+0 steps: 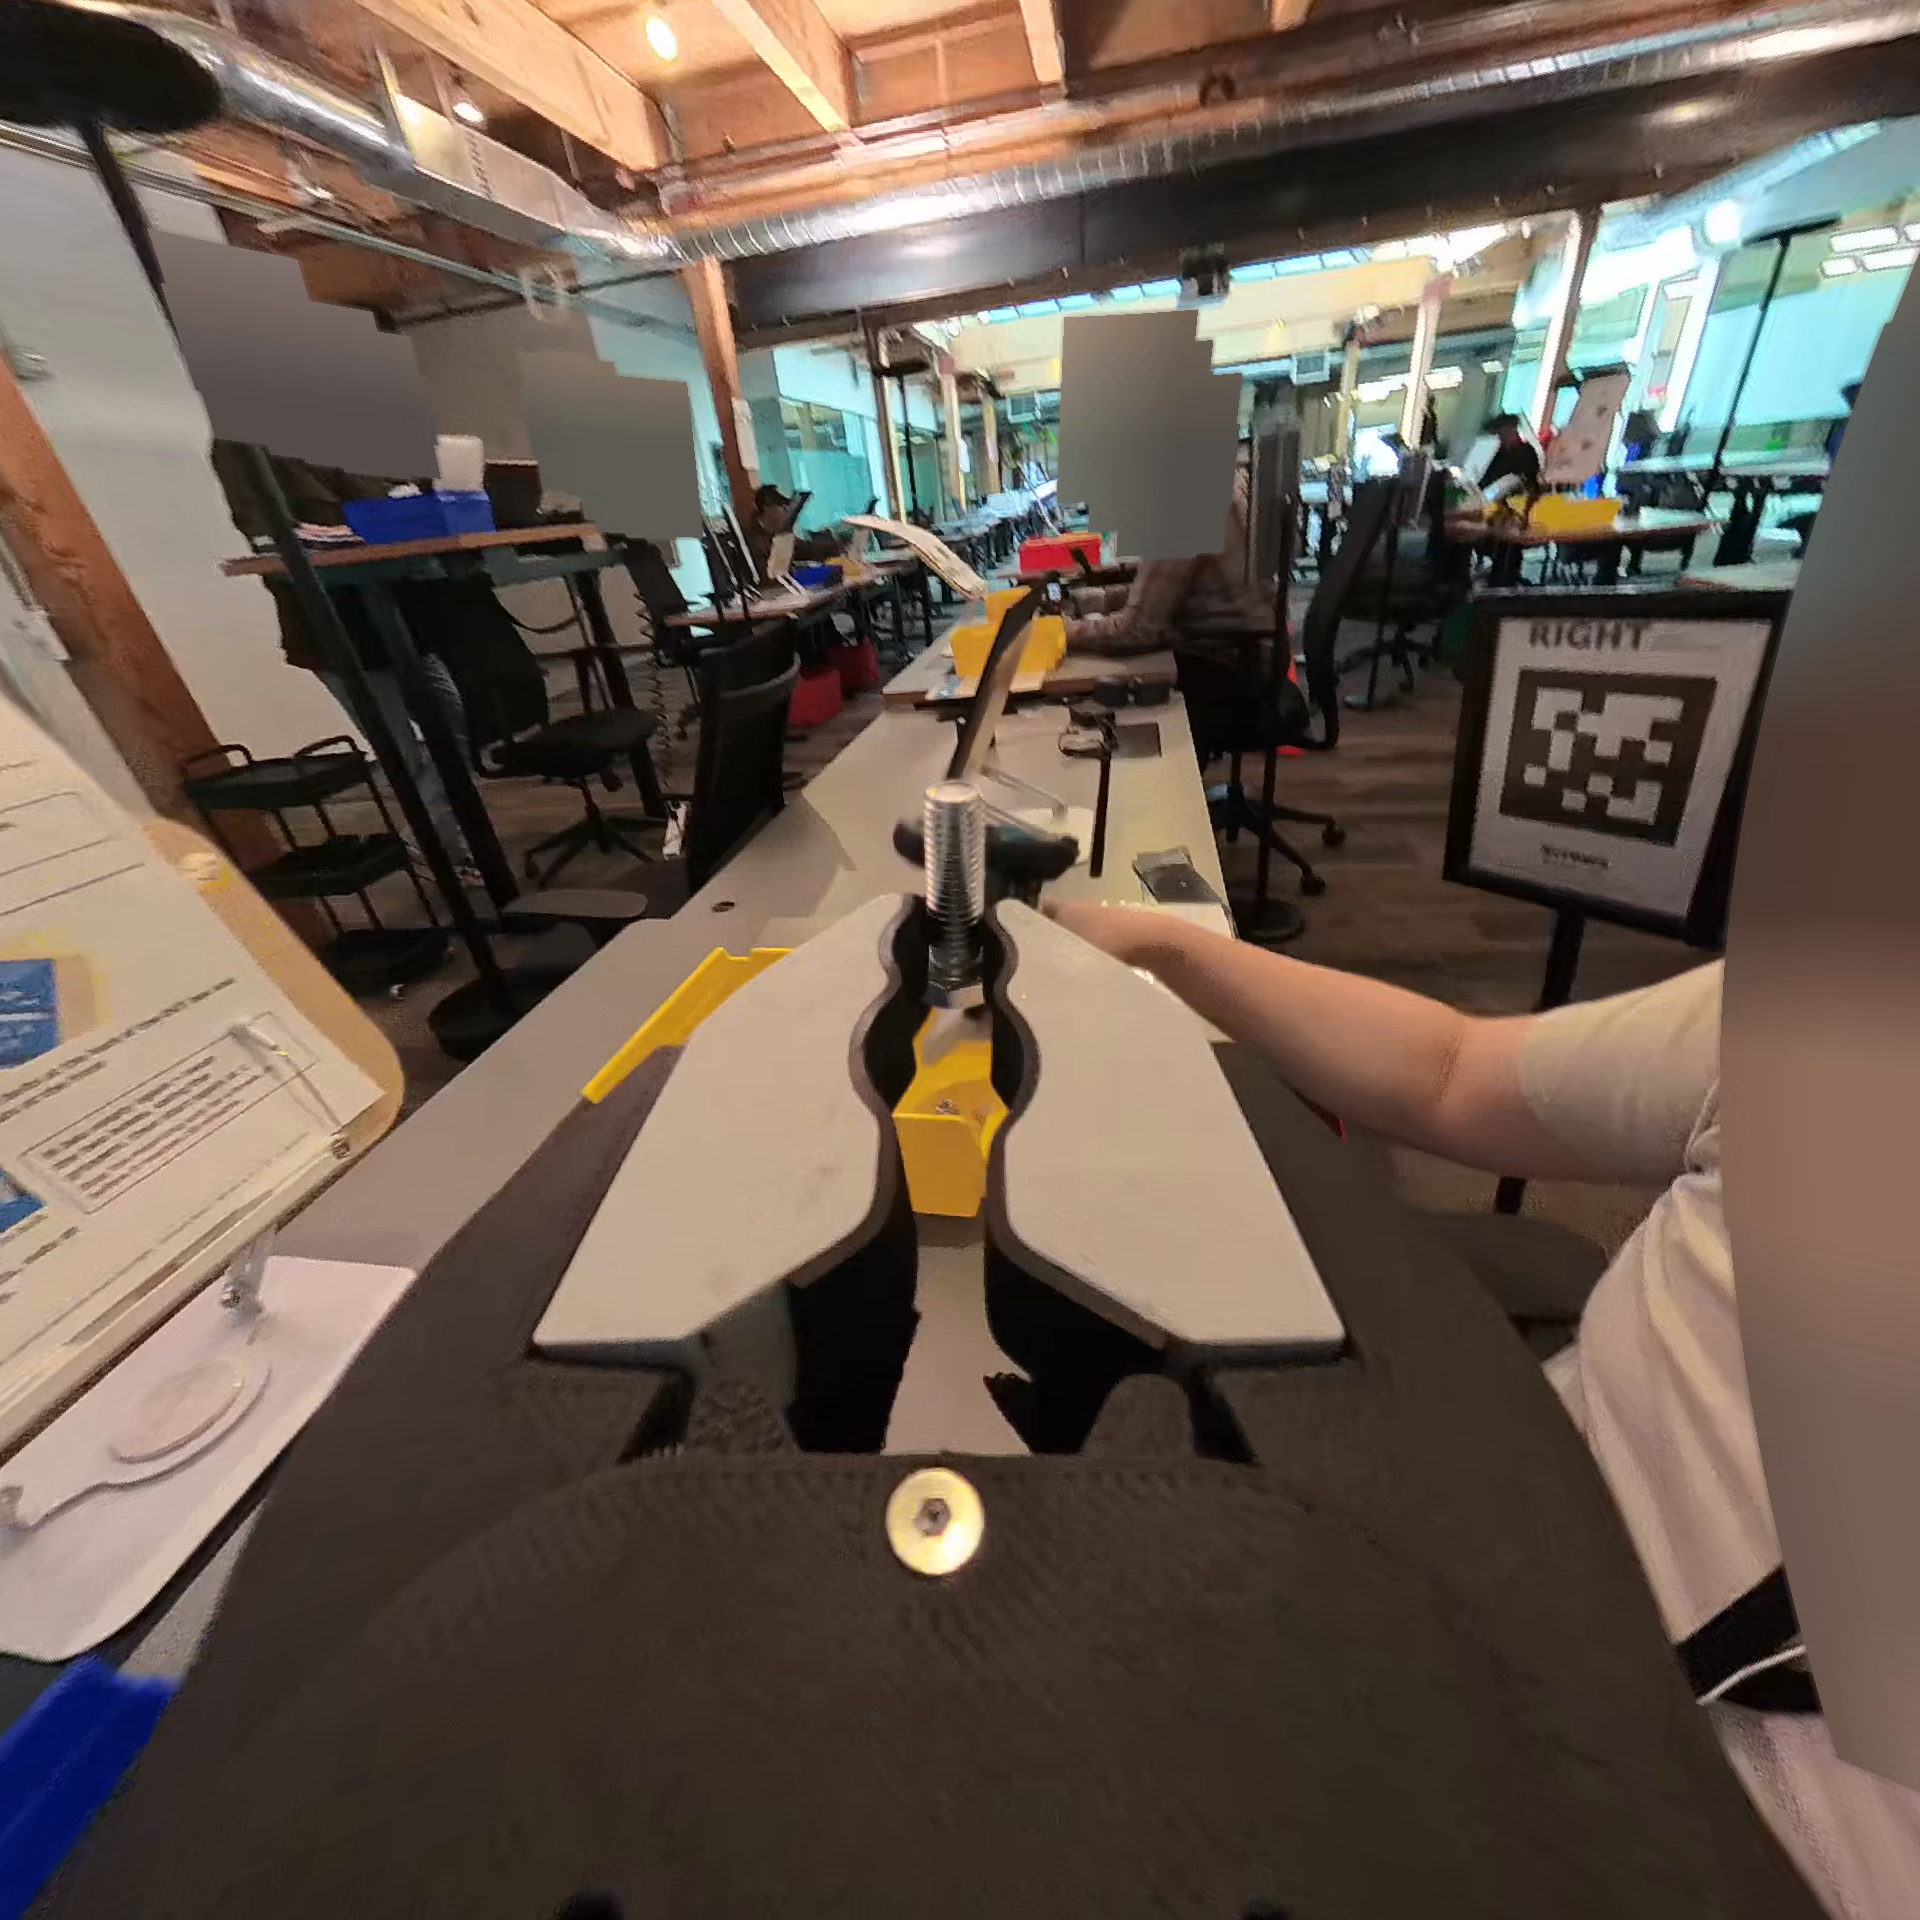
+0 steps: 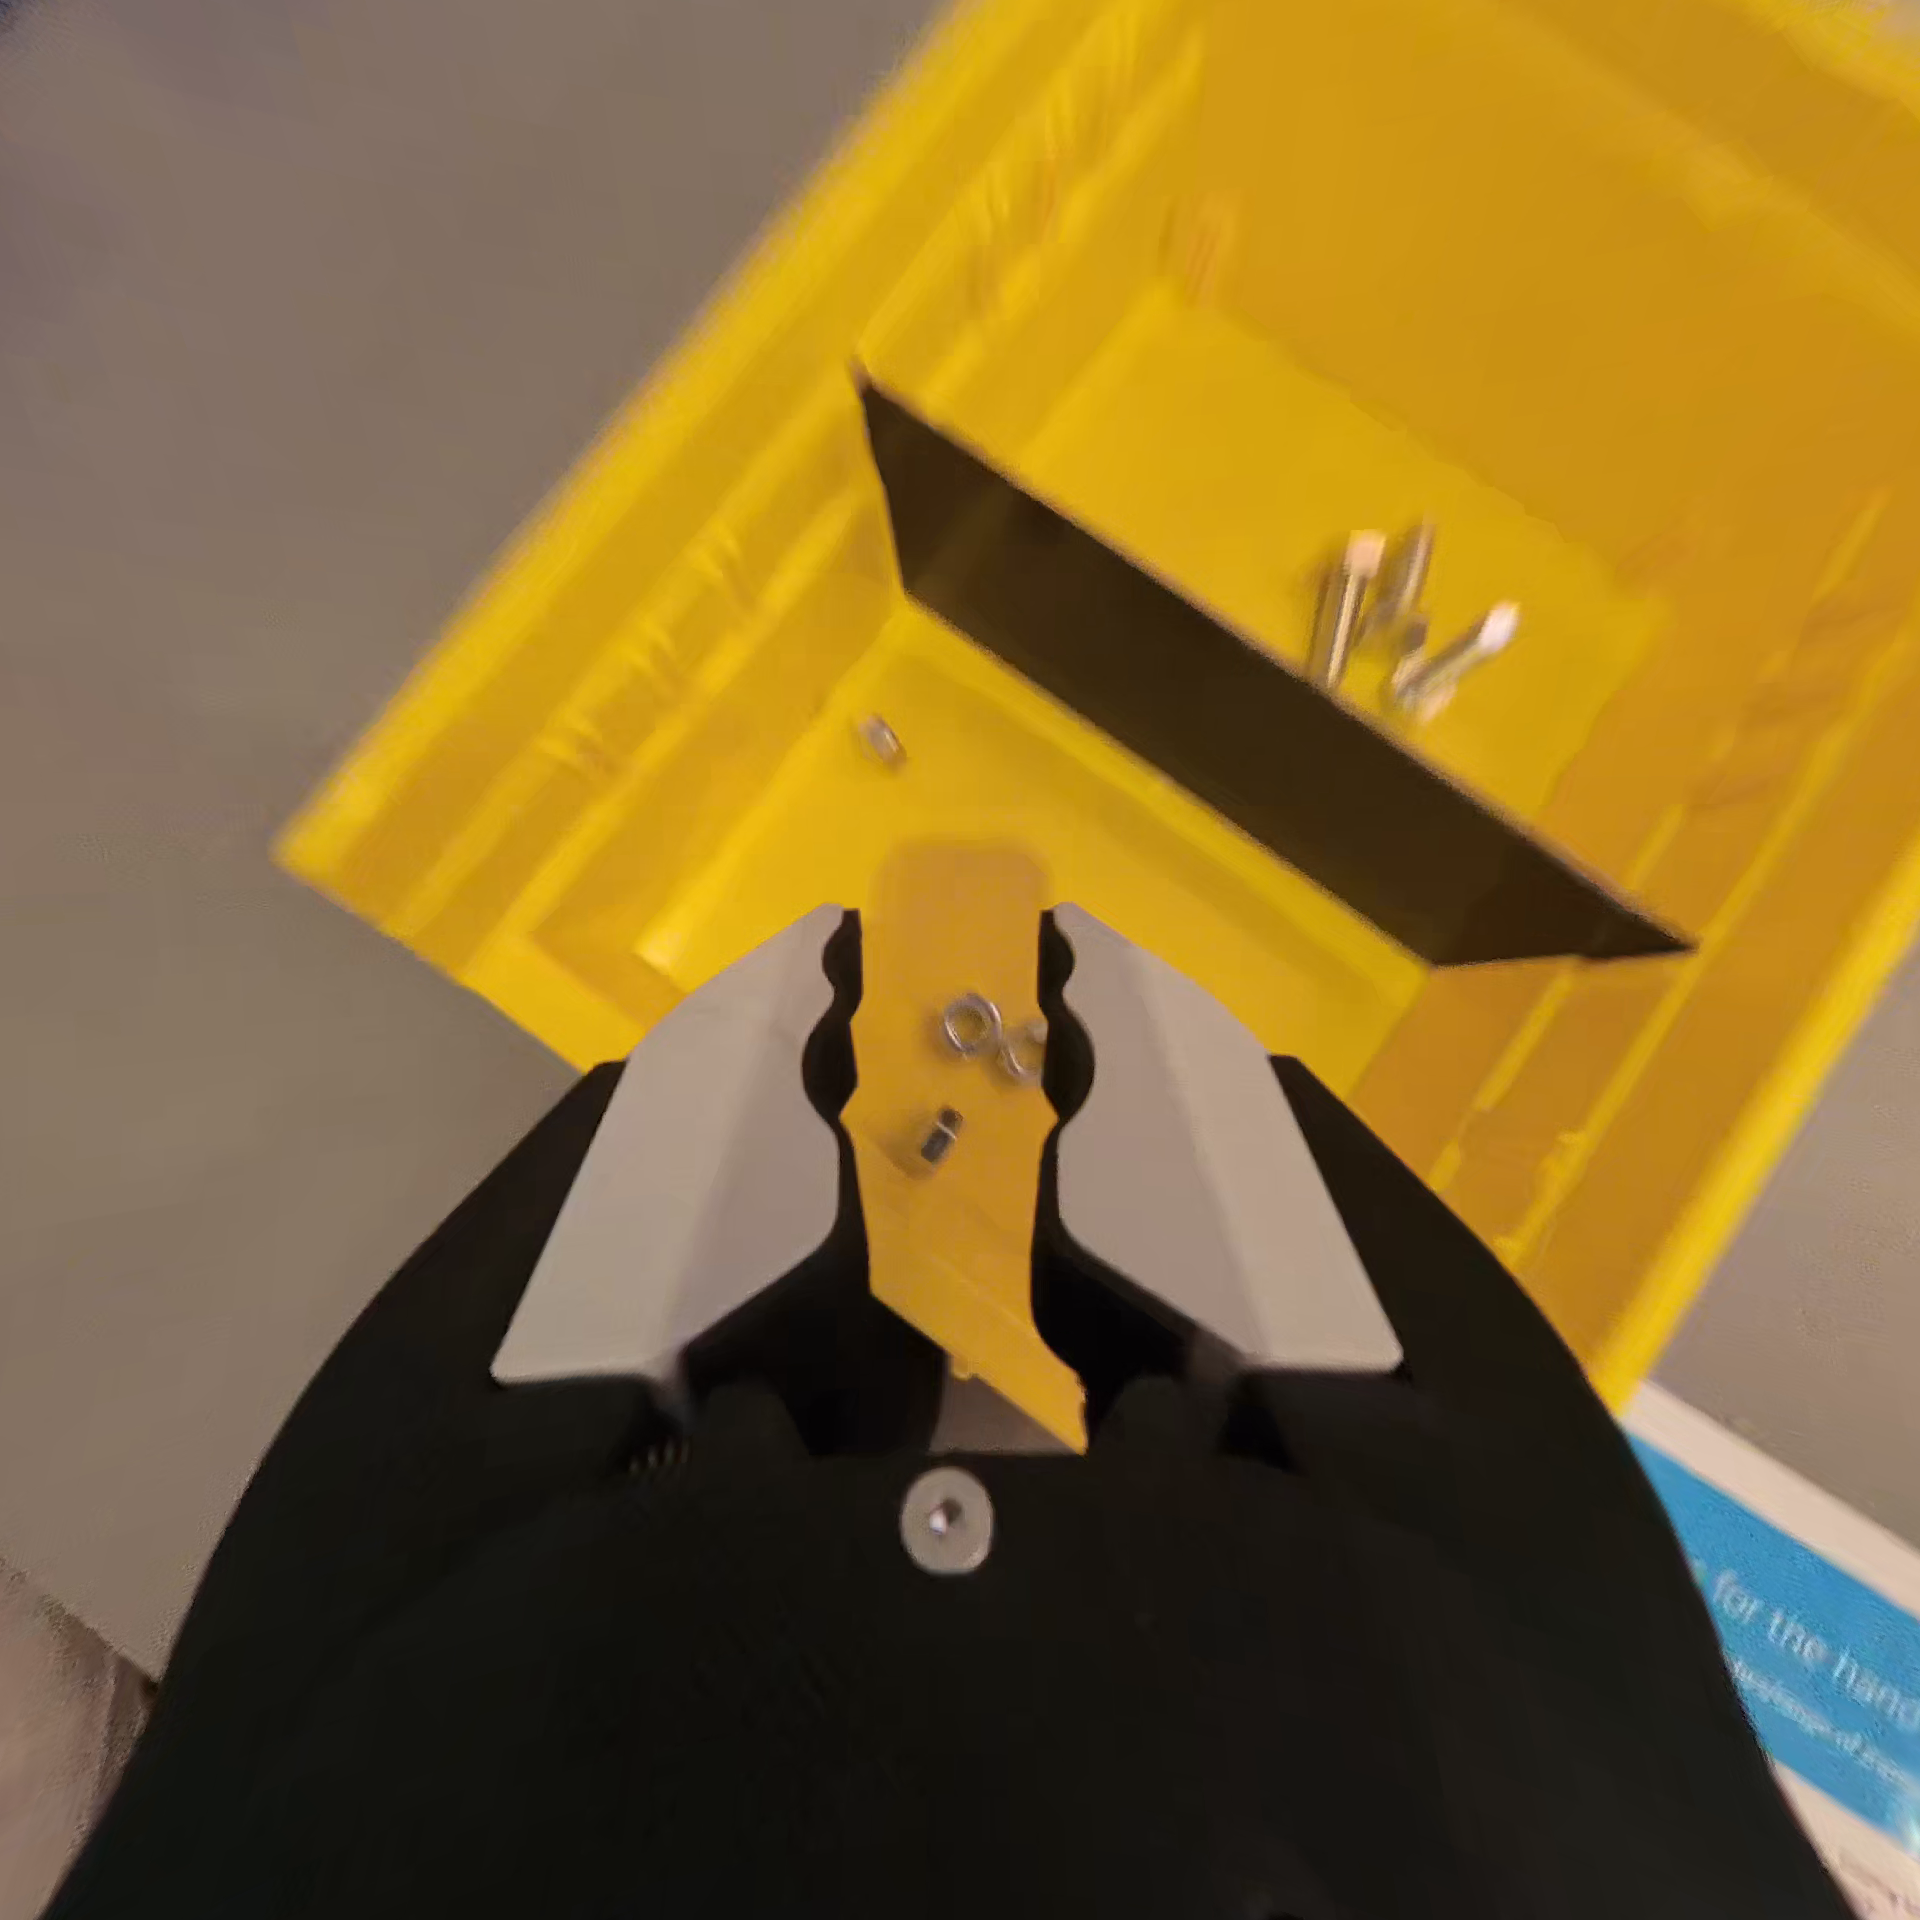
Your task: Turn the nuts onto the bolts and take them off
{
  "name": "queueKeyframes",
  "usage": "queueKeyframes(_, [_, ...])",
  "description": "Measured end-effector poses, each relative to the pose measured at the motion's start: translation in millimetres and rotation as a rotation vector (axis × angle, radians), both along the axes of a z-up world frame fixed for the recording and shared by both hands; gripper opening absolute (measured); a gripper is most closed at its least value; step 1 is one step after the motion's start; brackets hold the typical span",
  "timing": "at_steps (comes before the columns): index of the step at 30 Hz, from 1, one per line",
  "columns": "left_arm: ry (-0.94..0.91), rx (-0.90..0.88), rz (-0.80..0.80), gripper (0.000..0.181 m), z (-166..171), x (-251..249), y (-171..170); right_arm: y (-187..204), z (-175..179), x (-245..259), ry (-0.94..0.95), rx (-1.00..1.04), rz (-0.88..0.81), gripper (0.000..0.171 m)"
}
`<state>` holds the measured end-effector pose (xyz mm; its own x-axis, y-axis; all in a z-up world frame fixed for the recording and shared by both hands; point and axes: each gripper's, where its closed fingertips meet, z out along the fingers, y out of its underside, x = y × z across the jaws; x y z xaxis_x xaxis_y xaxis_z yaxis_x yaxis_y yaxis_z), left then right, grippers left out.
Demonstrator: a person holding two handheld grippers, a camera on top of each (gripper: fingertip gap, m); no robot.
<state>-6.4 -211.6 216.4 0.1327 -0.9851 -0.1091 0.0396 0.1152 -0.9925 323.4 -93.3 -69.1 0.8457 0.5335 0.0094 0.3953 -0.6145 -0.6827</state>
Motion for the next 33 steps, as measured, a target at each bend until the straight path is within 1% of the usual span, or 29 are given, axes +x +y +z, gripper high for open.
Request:
queueKeyframes(1, [0.035, 0.011, -0.025, 0.009, -6.5, 13.4, -1.8, -4.1, 29.4, -12.7, 0.043, 0.120, 0.029, 0.034])
queueKeyframes(2, [0.078, 0.010, -0.052, 0.009, -15.2, 28.4, -3.2, -11.5, 63.0, -29.6, 0.086, 0.262, 0.071, 0.035])
queueKeyframes(4, [0.141, -0.024, -0.121, 0.009, -33.3, 60.9, -6.5, -40.1, 130.6, -73.0, 0.148, 0.565, 0.200, 0.046])
queueKeyframes(5, [0.152, -0.053, -0.174, 0.009, -41.2, 77.7, -10.0, -61.3, 157.2, -97.6, 0.158, 0.697, 0.288, 0.051])
queueKeyframes(7, [0.191, -0.155, -0.297, 0.009, -60.3, 106.4, -18.3, -103.6, 189.5, -142.0, 0.094, 0.911, 0.463, 0.057])
queueKeyframes(9, [0.221, -0.253, -0.391, 0.009, -75.3, 124.4, -23.9, -132.1, 203.6, -171.8, -0.062, 1.088, 0.568, 0.058])
queueKeyframes(11, [0.220, -0.297, -0.421, 0.009, -82.8, 134.5, -24.5, -147.2, 209.0, -191.9, -0.190, 1.192, 0.623, 0.061])
queueKeyframes(12, [0.228, -0.305, -0.424, 0.009, -85.8, 137.6, -25.0, -149.3, 209.0, -198.2, -0.248, 1.214, 0.632, 0.064])
queueKeyframes(15, [0.256, -0.307, -0.449, 0.009, -91.3, 141.7, -34.3, -145.7, 206.1, -205.3, -0.401, 1.247, 0.625, 0.065])
queueKeyframes(16, [0.265, -0.298, -0.454, 0.009, -92.3, 142.3, -38.2, -144.7, 204.3, -206.5, -0.430, 1.248, 0.626, 0.064])
queueKeyframes(17, [0.275, -0.287, -0.457, 0.009, -93.2, 143.0, -41.8, -143.9, 202.6, -207.3, -0.450, 1.249, 0.626, 0.060])
queueKeyframes(19, [0.291, -0.269, -0.466, 0.009, -95.0, 144.5, -48.9, -142.6, 201.4, -205.7, -0.488, 1.267, 0.609, 0.044])
queueKeyframes(21, [0.300, -0.271, -0.473, 0.009, -95.8, 144.6, -52.5, -146.9, 200.7, -206.1, -0.465, 1.283, 0.616, 0.043])
queueKeyframes(23, [0.318, -0.272, -0.493, 0.011, -97.1, 143.2, -55.4, -148.2, 199.4, -205.3, -0.417, 1.259, 0.629, 0.043])
queueKeyframes(25, [0.317, -0.264, -0.478, 0.035, -93.3, 138.6, -50.9, -131.1, 200.1, -190.7, -0.400, 1.223, 0.611, 0.043])
queueKeyframes(26, [0.302, -0.269, -0.449, 0.044, -88.7, 134.2, -45.1, -108.9, 198.0, -174.8, -0.384, 1.156, 0.583, 0.043])
queueKeyframes(27, [0.300, -0.257, -0.397, 0.044, -86.3, 128.5, -35.8, -76.5, 193.1, -151.1, -0.358, 1.042, 0.518, 0.043])
queueKeyframes(28, [0.294, -0.235, -0.337, 0.044, -82.9, 121.8, -24.9, -40.3, 181.7, -123.7, -0.316, 0.886, 0.444, 0.043])
queueKeyframes(29, [0.276, -0.213, -0.276, 0.045, -77.7, 113.8, -14.1, -5.8, 161.5, -96.9, -0.260, 0.694, 0.377, 0.043])
queueKeyframes(31, [0.227, -0.184, -0.169, 0.045, -64.7, 94.9, 5.4, 52.7, 104.8, -44.9, -0.187, 0.297, 0.226, 0.043])
queueKeyframes(33, [0.194, -0.163, -0.077, 0.046, -54.5, 74.1, 21.0, 89.7, 42.0, 1.9, -0.251, 0.001, 0.100, 0.043])
